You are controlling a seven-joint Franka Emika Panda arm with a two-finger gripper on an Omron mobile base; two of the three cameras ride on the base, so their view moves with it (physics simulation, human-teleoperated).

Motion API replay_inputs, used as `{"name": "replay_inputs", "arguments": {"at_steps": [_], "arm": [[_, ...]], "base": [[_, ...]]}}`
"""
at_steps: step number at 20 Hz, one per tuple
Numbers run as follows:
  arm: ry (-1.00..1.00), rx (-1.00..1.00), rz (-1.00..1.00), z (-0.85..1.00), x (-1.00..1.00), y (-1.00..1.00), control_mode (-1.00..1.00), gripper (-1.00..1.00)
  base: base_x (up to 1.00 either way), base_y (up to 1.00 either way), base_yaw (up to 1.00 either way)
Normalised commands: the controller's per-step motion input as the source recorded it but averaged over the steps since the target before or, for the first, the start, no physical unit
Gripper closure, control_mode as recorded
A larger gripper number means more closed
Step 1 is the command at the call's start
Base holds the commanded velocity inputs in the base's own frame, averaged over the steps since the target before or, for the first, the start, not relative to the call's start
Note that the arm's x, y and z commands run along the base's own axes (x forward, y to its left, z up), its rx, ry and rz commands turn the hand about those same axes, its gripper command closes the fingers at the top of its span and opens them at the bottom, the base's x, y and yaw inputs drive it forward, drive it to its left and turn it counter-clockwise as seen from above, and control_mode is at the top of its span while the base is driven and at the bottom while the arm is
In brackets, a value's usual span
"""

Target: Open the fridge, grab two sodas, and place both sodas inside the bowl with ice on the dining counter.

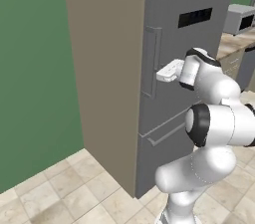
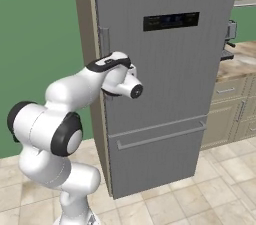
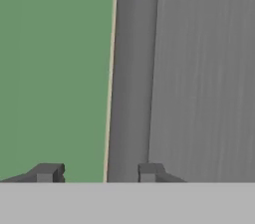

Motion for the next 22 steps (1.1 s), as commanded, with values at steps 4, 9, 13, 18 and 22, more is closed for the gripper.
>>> {"name": "replay_inputs", "arguments": {"at_steps": [4,9,13,18,22], "arm": [[0.0,0.0,-0.01,0.04,0.01,0.05,-1.0,-1.0],[0.0,0.0,-0.01,0.08,0.0,-0.06,-1.0,-1.0],[0.01,0.0,-0.01,0.0,0.04,-0.04,-1.0,-1.0],[0.04,0.0,0.0,0.0,0.4,0.2,-1.0,-1.0],[0.04,0.0,0.0,0.0,0.5,0.36,-1.0,-1.0]], "base": [[0.0,0.0,0.0],[0.0,0.0,0.0],[0.0,0.0,0.0],[0.0,0.0,0.0],[0.0,0.0,0.0]]}}
